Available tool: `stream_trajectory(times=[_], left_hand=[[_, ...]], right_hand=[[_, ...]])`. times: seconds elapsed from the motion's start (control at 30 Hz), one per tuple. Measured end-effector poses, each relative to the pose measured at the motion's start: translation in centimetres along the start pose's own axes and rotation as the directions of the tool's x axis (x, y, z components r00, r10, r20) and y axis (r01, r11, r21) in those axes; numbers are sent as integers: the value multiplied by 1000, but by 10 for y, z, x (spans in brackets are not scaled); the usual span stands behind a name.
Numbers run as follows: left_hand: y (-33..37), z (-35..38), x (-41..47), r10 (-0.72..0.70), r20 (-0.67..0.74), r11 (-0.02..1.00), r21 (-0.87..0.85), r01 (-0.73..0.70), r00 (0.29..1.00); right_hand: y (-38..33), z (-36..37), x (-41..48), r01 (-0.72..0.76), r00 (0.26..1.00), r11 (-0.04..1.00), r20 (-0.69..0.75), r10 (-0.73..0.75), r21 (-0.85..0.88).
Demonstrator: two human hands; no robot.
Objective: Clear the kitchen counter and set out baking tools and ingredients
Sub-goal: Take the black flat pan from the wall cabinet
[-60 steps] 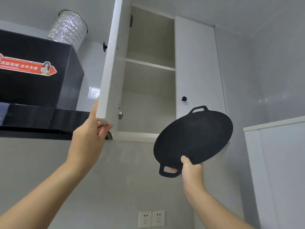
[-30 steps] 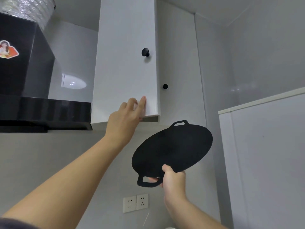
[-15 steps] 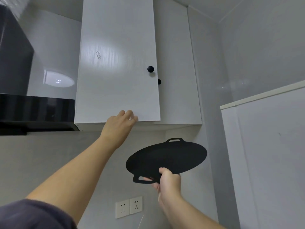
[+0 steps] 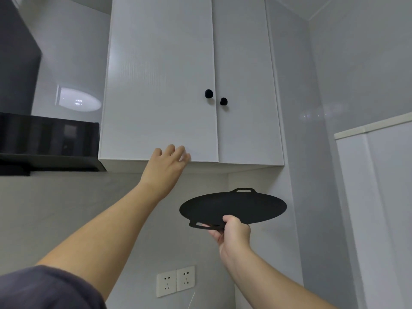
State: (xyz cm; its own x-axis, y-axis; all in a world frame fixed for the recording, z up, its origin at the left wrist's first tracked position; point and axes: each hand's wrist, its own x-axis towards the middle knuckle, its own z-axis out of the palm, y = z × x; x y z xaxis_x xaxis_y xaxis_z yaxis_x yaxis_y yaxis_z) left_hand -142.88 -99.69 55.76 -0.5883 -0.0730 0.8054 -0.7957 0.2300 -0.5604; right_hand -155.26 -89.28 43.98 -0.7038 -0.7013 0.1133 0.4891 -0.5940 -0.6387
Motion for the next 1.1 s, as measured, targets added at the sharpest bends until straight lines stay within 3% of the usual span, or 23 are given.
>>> stream_trajectory(times=[0.5,0.63,0.73,0.8,0.87,1.0,1.1], left_hand=[[4,27,1,-46,-95,999,-9,45,994],[12,31,-24,-113,-127,977,-196,87,985],[19,29,-57,-212,-90,905,-393,161,973],[23,19,-80,-317,78,795,-521,310,945],[25,7,-98,-405,299,632,-591,501,864],[14,-23,-127,-463,647,235,-570,787,606],[0,-49,-152,-415,826,-200,-492,847,382]], right_hand=[[10,2,27,6,1000,998,16,-5,-70],[9,-2,19,-14,997,999,76,17,-39],[8,-7,6,-48,990,999,132,47,-2],[8,-11,-4,-80,982,997,172,79,2],[10,-14,-15,-118,972,993,204,117,-9],[13,-23,-47,-205,941,979,271,201,-12],[18,-29,-75,-254,895,965,365,259,-61]])
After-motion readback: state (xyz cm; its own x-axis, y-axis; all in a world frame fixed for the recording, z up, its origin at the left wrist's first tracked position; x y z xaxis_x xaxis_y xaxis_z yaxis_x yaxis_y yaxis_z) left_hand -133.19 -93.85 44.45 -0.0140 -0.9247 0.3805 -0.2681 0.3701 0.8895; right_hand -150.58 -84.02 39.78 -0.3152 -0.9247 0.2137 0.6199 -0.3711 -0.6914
